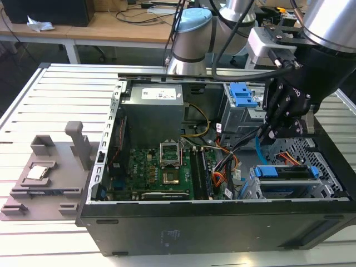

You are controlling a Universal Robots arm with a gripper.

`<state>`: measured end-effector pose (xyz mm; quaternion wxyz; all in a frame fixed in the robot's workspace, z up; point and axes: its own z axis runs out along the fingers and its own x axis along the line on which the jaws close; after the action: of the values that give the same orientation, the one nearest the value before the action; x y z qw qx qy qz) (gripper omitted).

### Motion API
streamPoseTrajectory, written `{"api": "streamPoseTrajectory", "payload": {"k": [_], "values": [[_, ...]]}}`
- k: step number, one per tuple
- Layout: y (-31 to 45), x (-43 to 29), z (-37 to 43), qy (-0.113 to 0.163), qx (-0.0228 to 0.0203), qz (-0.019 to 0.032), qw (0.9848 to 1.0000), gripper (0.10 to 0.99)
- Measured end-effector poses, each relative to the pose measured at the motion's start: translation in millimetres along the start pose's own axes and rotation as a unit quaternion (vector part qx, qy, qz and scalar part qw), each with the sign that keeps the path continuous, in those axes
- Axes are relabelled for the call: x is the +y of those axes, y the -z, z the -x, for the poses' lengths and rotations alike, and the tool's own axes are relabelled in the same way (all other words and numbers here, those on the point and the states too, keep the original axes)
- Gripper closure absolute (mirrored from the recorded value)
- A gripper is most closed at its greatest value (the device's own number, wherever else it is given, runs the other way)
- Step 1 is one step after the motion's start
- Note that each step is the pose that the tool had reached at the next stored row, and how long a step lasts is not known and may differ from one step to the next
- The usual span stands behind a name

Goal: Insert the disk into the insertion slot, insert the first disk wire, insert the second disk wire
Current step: 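Insert the second disk wire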

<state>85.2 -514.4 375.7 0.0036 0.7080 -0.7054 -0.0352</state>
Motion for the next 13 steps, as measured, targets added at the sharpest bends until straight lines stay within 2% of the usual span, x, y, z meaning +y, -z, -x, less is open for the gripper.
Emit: {"api": "streamPoseTrajectory", "payload": {"k": [7,10,13], "values": [[-0.2,0.2,-2.2,0.000,0.0000,0.0000,1.0000,0.925],[-5.1,-1.2,-7.8,0.000,0.0000,0.0000,1.0000,0.925],[-11.1,-7.2,-10.5,0.000,0.0000,0.0001,1.0000,0.925]]}}
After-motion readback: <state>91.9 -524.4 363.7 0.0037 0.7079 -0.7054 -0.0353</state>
